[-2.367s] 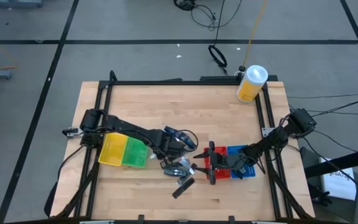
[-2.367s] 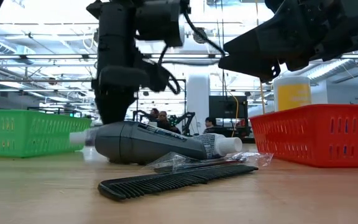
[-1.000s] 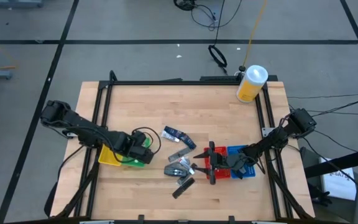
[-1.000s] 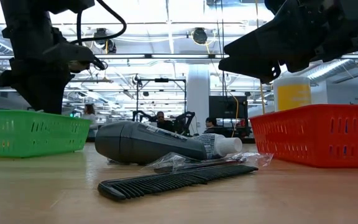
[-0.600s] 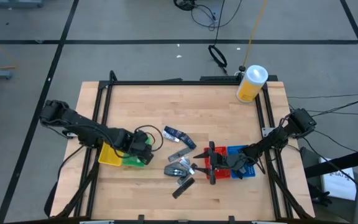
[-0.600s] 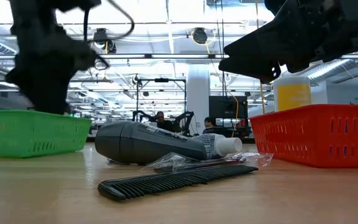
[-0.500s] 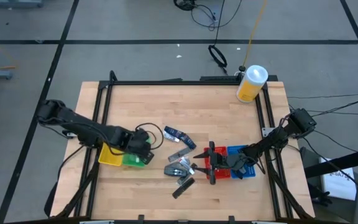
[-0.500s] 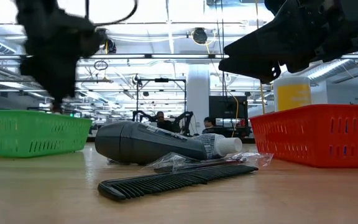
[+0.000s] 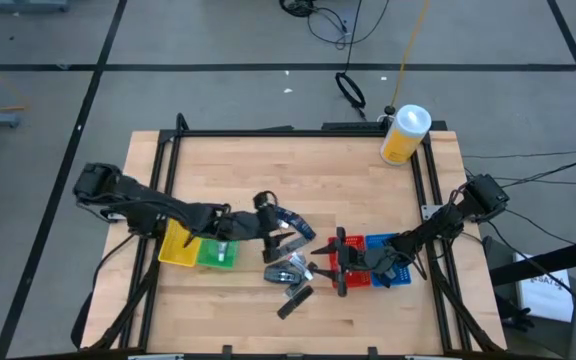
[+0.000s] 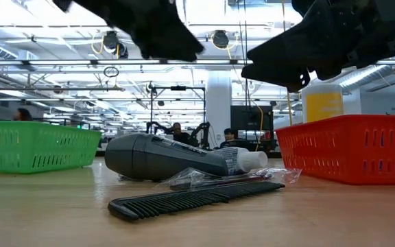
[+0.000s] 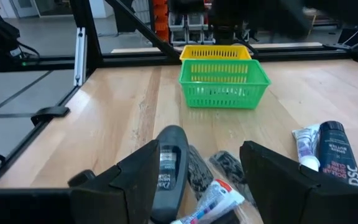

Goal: Pick & Place Travel size toiletries
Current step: Put the blue shave cream into the yellow bin

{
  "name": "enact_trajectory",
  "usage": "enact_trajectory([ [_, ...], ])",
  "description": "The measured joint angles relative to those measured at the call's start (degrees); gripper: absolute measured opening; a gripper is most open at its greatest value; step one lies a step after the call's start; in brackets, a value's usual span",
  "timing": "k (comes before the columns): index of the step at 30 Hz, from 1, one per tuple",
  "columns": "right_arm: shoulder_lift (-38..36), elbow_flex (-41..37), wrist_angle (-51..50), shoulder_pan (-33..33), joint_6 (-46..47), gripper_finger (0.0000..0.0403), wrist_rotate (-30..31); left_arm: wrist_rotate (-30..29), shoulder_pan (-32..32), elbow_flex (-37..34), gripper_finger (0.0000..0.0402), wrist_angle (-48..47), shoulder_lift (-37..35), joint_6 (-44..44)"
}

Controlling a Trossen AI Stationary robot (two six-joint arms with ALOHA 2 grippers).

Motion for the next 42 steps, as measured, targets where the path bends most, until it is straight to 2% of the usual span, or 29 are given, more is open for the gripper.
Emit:
enact_trajectory([
  [2, 0.0, 0.0, -0.1, 0.0, 0.0, 0.0215, 0.0, 3.2, 1.2, 0.0, 0.0214, 2.0, 2.2, 1.1],
  [6, 0.0, 0.0, -0.1, 0.0, 0.1, 0.0215, 0.0, 4.9, 2.9, 0.0, 0.0214, 0.4, 4.5, 1.8],
  [9, 0.0, 0.0, -0.4, 0.0, 0.1, 0.0215, 0.1, 6.4, 5.4, 1.2, 0.0214, -6.1, 5.0, 0.0],
  [14, 0.0, 0.0, -0.3, 0.0, 0.1, 0.0215, 0.2, 13.3, 10.1, 3.4, 0.0214, -16.6, 4.9, -0.1],
  [19, 0.0, 0.0, -0.3, 0.0, 0.1, 0.0215, 0.2, 12.3, 13.9, 3.8, 0.0214, -23.3, 4.9, 4.3],
  [24, 0.0, 0.0, -0.2, 0.0, 0.1, 0.0215, 0.2, 14.1, 17.8, 3.4, 0.0214, -23.4, 6.8, 6.6],
  [31, 0.0, 0.0, -0.2, 0.0, 0.1, 0.0215, 0.2, 16.4, 20.2, 3.4, 0.0214, -20.7, 12.2, 14.5],
  [42, 0.0, 0.0, -0.2, 0.0, 0.1, 0.0215, 0.2, 16.4, 21.2, 3.4, 0.0213, -20.6, 16.9, 15.6],
])
